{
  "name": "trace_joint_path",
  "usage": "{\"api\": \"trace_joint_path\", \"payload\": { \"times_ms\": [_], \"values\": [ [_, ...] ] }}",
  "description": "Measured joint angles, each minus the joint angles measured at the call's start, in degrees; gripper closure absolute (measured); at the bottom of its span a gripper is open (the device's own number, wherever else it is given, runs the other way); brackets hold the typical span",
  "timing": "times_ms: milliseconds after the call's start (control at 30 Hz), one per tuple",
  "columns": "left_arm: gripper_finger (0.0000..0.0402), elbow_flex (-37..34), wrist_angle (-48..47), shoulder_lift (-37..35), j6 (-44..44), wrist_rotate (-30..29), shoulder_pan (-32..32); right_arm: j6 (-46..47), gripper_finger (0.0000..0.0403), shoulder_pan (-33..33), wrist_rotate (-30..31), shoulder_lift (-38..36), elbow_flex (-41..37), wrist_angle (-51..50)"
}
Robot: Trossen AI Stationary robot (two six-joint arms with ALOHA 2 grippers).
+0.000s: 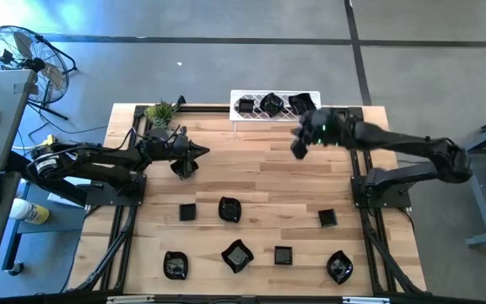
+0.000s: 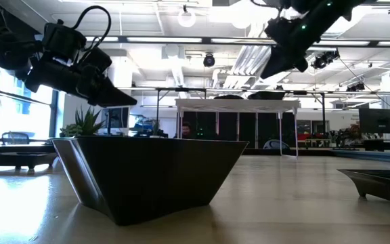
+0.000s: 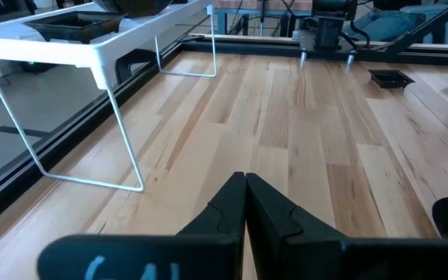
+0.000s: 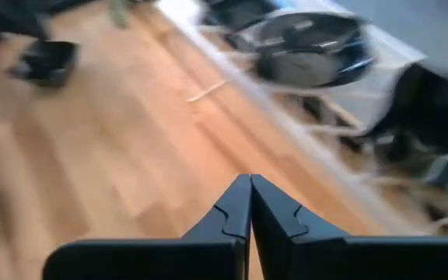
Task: Pick & Place Mini shaped plates
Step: Stack the leaf shaped plate on top of the leaf shaped plate on the shelf
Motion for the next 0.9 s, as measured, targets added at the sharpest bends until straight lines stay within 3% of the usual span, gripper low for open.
{"api": "trace_joint_path", "payload": {
  "times_ms": [167,400,567,700,900],
  "values": [
    [0.0397,0.0,-0.2,0.0,0.1,0.0,0.0,8.4,0.0382,12.7,6.0,-1.5,-1.5,-5.8],
    [0.0397,0.0,-0.3,0.0,1.0,0.0,0.0,29.5,0.0328,26.8,2.4,-0.6,-0.7,-21.5],
    [0.0397,0.0,-0.5,0.0,1.0,0.0,0.0,38.0,0.0287,33.7,0.4,2.0,-0.7,-29.4],
    [0.0397,0.0,-0.6,0.0,1.0,0.0,0.0,39.3,0.0258,35.0,0.4,6.4,-0.7,-20.9],
    [0.0397,0.0,-0.6,0.0,1.0,0.0,0.0,38.8,0.0230,33.8,2.1,17.3,-0.7,5.3]
  ]
}}
